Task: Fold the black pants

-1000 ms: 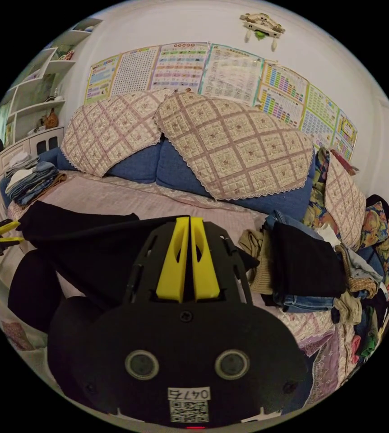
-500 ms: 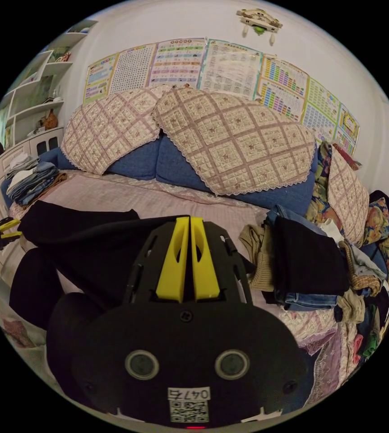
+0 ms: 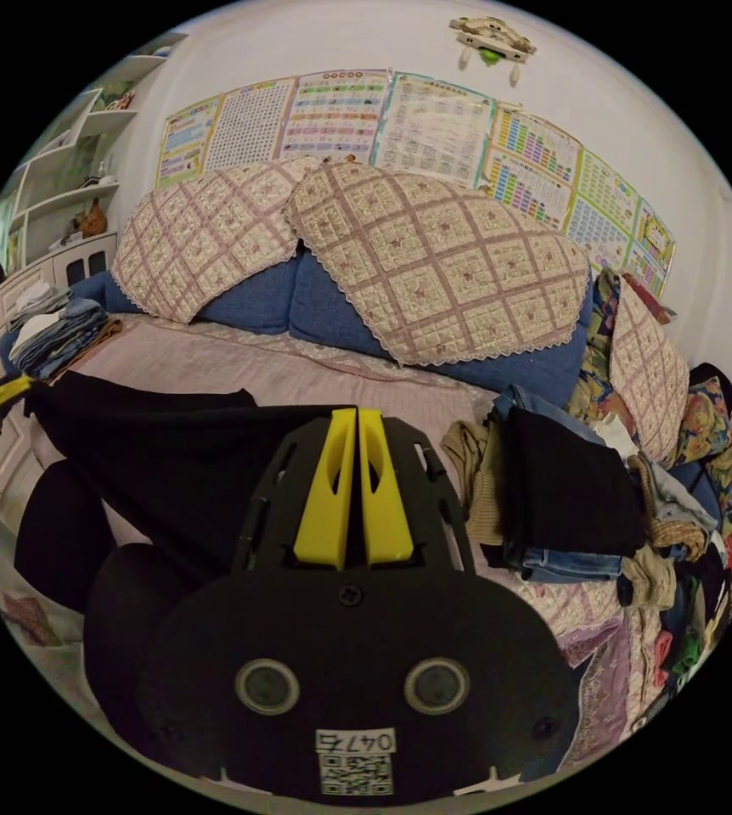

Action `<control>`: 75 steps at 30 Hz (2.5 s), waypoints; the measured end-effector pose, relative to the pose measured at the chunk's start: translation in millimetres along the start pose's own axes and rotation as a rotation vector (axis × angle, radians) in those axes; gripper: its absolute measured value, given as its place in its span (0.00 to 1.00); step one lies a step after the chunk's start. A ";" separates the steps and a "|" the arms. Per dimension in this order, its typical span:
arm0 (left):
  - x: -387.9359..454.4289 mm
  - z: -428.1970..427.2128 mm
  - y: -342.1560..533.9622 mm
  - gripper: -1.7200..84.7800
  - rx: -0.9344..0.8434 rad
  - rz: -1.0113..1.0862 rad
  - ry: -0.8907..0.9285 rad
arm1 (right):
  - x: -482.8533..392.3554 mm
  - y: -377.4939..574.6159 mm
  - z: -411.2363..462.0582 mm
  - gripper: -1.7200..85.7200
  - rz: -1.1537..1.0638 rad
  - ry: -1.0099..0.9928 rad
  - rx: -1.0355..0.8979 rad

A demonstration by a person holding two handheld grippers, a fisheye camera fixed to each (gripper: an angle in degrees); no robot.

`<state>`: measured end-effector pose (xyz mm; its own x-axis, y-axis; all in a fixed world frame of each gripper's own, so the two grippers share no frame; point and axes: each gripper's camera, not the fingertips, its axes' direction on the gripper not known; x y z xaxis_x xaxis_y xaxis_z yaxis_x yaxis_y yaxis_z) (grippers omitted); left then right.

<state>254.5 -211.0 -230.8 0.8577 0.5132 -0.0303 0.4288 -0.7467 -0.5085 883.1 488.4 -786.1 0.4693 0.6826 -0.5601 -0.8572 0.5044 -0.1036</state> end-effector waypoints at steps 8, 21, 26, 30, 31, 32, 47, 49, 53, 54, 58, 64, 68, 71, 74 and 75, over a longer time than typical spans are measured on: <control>-104.0 171.7 -160.9 0.01 -0.032 0.026 0.014 | 42.7 -82.0 71.5 0.01 -0.058 0.033 -0.031; -105.0 553.4 -223.2 0.09 -0.544 -0.126 0.198 | 106.0 -77.7 255.4 0.04 0.004 0.034 -0.371; -171.8 546.7 -142.3 0.10 -0.465 -0.420 0.160 | 161.0 -51.7 232.6 0.11 0.222 0.066 -0.293; -226.4 445.2 -21.6 0.08 -0.138 -0.638 0.362 | 202.3 -16.5 161.3 0.08 0.324 0.013 -0.101; -227.1 427.7 -1.5 0.08 -0.105 -0.643 0.392 | 212.4 -0.3 135.2 0.08 0.323 0.000 -0.071; -223.0 394.4 41.4 0.08 -0.061 -0.645 0.472 | 220.6 19.6 108.6 0.07 0.324 -0.009 -0.049; -94.9 231.6 414.3 0.08 -0.025 -0.995 0.812 | 236.4 324.7 -69.3 0.11 0.927 -0.103 0.022; -89.5 229.7 417.3 0.08 -0.004 -1.017 0.874 | 241.9 331.1 -74.8 0.12 0.952 -0.168 0.028; -68.3 210.3 416.0 0.08 0.003 -1.007 0.917 | 247.8 341.6 -85.2 0.09 0.955 -0.240 -0.025; -61.0 204.5 418.4 0.08 0.001 -1.010 0.925 | 248.4 343.7 -86.5 0.09 0.956 -0.262 -0.023; -36.5 187.9 431.3 0.08 0.009 -1.032 0.980 | 248.4 353.9 -104.4 0.07 0.952 -0.199 -0.033; -3.8 159.9 442.7 0.08 -0.014 -1.037 0.950 | 232.0 351.4 -137.6 0.05 0.815 -0.016 -0.003; 12.9 145.5 436.3 0.08 -0.028 -1.032 0.945 | 198.5 318.1 -141.1 0.04 0.443 0.024 -0.029; 30.2 136.2 426.2 0.08 -0.031 -1.027 0.973 | 180.5 299.7 -119.3 0.05 0.245 -0.025 -0.165; 49.8 125.7 415.1 0.08 -0.043 -1.013 1.007 | 167.6 293.9 -105.8 0.04 0.148 -0.042 -0.222; 56.8 119.4 411.3 0.08 -0.044 -1.006 1.010 | 165.4 293.4 -104.4 0.04 0.133 -0.044 -0.229</control>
<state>445.7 -438.5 -544.4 0.0103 0.3210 0.9470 0.9583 -0.2736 0.0823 687.1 694.1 -994.9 0.3539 0.7600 -0.5452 -0.9352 0.2796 -0.2172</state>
